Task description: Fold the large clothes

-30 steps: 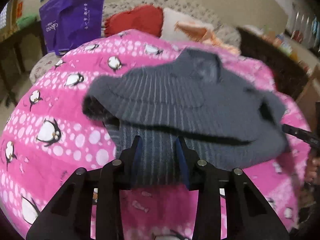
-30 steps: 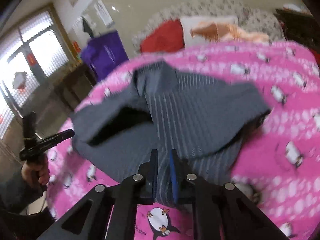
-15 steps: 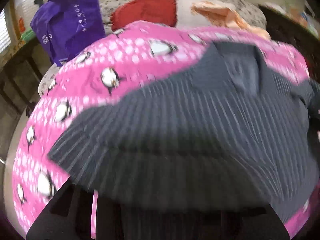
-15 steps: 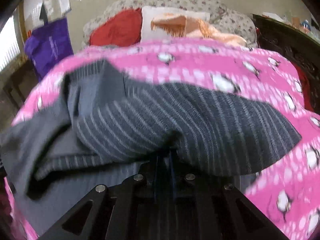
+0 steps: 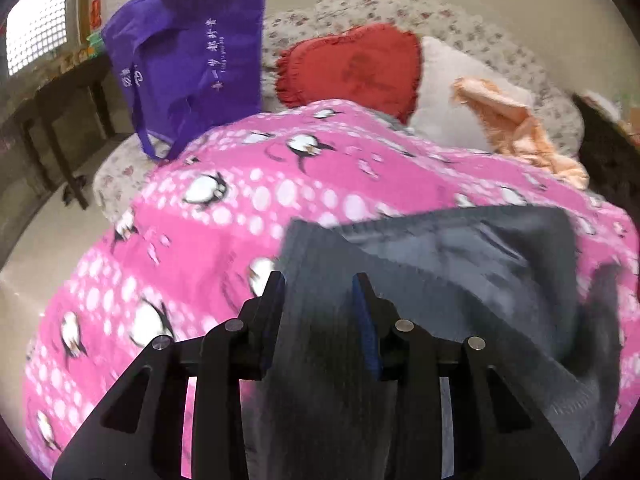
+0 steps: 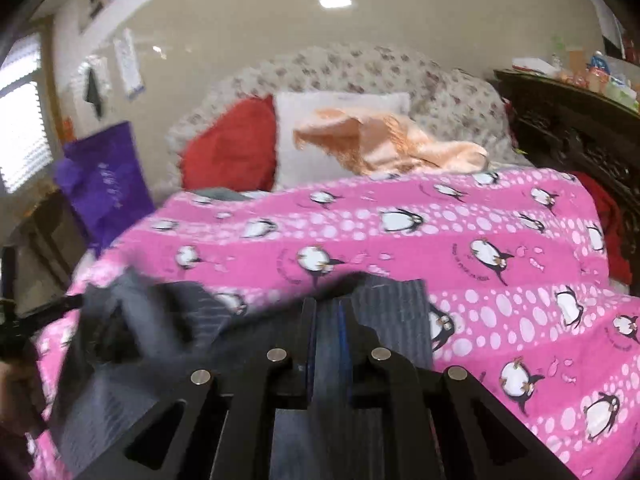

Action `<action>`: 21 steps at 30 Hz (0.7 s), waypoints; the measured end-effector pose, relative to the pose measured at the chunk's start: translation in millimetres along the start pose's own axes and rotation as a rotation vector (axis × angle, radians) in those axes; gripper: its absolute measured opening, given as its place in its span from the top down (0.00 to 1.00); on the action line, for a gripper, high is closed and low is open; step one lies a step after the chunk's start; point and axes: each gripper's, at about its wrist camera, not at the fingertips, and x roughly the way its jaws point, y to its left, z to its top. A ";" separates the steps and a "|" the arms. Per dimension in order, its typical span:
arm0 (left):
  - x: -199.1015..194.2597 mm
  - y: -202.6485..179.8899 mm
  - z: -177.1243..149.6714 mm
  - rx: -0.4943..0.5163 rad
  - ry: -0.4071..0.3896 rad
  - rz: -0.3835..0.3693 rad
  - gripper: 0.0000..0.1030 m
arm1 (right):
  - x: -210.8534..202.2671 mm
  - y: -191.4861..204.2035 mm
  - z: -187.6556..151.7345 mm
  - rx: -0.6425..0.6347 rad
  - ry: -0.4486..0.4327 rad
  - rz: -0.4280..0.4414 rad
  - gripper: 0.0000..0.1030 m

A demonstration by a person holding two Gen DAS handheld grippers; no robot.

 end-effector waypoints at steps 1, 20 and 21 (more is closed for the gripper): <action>-5.9 -6.0 -10.5 0.008 -0.002 -0.026 0.67 | -8.4 4.8 -4.4 -0.011 -0.007 0.029 0.91; 14.6 -7.9 -88.0 0.012 -0.039 0.092 0.63 | 107.6 45.0 -19.8 -0.071 0.097 0.073 0.98; 16.2 -9.2 -87.4 0.015 -0.037 0.096 0.63 | 105.8 37.9 -12.1 -0.068 0.073 0.002 0.97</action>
